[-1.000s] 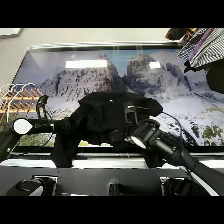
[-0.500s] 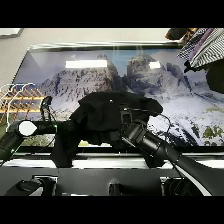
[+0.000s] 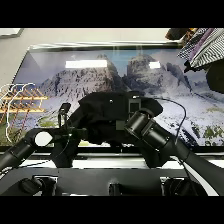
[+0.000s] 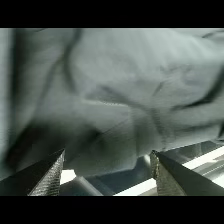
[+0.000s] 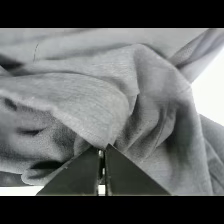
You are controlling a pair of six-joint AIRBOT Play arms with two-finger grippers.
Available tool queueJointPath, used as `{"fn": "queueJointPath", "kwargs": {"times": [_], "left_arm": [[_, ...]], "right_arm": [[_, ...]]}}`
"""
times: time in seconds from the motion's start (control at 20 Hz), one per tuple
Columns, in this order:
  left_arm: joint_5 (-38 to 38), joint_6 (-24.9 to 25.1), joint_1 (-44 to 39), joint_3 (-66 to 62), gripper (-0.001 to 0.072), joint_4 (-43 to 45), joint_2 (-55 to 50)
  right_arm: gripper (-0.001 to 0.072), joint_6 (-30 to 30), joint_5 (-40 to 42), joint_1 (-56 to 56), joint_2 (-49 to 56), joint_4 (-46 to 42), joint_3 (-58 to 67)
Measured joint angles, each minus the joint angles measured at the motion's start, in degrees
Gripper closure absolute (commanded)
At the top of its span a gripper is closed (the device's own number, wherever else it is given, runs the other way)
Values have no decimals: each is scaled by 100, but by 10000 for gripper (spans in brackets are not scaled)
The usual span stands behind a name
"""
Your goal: Fold the clothes and pants, and hang the long-sleeved shirts on hangers.
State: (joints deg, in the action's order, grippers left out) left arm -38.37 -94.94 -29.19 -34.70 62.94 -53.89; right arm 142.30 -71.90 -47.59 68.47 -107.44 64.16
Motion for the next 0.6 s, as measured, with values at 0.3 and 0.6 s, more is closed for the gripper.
{"fn": "queueJointPath", "kwargs": {"times": [0.3, 0.6], "left_arm": [[879, -363, -313, 22, 89, -2, -452], [1491, -625, -358, -122, 113, -162, -901]], "right_arm": [[665, -13, -269, 87, -24, 138, 186], [665, -57, -365, 96, -61, 345, 212]]}}
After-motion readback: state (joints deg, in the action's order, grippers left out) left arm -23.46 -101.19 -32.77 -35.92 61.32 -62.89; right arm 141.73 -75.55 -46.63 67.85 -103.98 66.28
